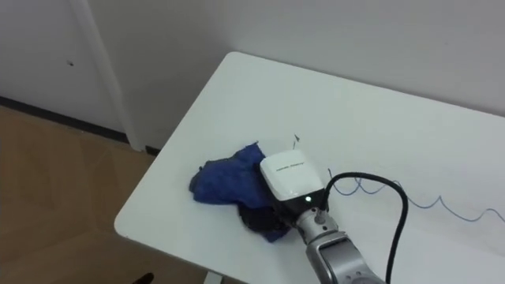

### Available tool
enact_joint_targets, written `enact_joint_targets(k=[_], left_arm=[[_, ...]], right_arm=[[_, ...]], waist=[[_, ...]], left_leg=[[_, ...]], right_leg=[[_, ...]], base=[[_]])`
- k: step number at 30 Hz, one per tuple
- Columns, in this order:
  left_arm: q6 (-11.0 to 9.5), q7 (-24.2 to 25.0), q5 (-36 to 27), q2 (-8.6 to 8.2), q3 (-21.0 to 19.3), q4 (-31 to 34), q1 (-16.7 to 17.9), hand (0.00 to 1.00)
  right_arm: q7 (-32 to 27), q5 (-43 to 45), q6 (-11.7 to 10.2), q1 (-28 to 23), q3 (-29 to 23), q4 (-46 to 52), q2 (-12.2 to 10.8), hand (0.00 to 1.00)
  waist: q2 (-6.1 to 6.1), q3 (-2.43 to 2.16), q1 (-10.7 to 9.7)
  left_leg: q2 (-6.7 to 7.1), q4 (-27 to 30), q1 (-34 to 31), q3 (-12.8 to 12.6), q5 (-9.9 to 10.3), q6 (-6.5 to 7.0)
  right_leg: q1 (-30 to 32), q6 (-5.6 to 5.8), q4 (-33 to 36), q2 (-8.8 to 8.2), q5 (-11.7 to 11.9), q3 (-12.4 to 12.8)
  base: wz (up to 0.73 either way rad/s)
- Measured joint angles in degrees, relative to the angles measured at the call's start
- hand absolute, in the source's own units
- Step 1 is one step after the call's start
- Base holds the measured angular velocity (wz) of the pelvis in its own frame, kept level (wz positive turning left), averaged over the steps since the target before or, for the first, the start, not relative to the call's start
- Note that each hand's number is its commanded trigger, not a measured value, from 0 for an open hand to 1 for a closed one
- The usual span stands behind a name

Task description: Wipe table

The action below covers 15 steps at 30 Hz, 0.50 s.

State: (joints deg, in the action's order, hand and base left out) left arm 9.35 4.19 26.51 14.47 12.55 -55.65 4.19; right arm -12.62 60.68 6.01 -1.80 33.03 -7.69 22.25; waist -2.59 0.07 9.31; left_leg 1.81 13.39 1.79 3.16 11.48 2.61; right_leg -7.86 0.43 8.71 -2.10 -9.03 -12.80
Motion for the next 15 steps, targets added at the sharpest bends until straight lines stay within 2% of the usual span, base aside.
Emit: enact_joint_targets(k=[2, 6, 12, 15], left_arm=[[0.0, 0.1, 0.2, 0.08, -0.1, 0.0, 0.0, 0.0], [0.1, 0.8, 0.2, 0.08, -0.1, 0.0, 0.0, 0.0], [0.1, 1.6, 0.7, -0.05, -1.4, 0.4, 0.2, 0.0], [0.5, 1.6, 0.6, -0.05, -1.7, 0.9, 0.4, 0.0]], right_arm=[[-0.2, -1.6, -1.1, 0.0, -0.6, -0.3, -0.6, 1.0], [-0.4, -2.6, -1.2, 0.0, -0.8, -0.5, -0.7, 1.0], [-0.6, -5.8, -3.4, -0.4, -3.1, -2.7, -1.6, 1.0], [-0.6, -8.1, -3.4, -0.8, -3.8, -3.1, -1.9, 1.0]], waist=[[-0.14, 0.3, 0.0], [-0.03, 0.36, -0.1], [0.42, 0.46, -0.2], [0.61, 0.51, -0.3]], left_leg=[[0.06, 0.4, -0.2, 0.0, 0.2, 0.06], [0.08, 0.7, -0.3, 0.0, 0.4, 0.07], [0.05, 1.1, -0.2, -0.2, 0.5, 0.11], [0.16, 1.2, -0.3, 0.0, 0.5, 0.14]], right_leg=[[0.0, 0.0, 0.0, -0.02, 0.0, 0.0], [0.0, 0.03, 0.0, -0.04, 0.0, 0.0], [-0.3, 0.03, 0.0, -0.04, 0.0, 0.0], [-0.3, 0.13, 0.0, -0.12, -0.1, 0.0]], base=[[0.0], [0.0], [0.0], [0.0]])
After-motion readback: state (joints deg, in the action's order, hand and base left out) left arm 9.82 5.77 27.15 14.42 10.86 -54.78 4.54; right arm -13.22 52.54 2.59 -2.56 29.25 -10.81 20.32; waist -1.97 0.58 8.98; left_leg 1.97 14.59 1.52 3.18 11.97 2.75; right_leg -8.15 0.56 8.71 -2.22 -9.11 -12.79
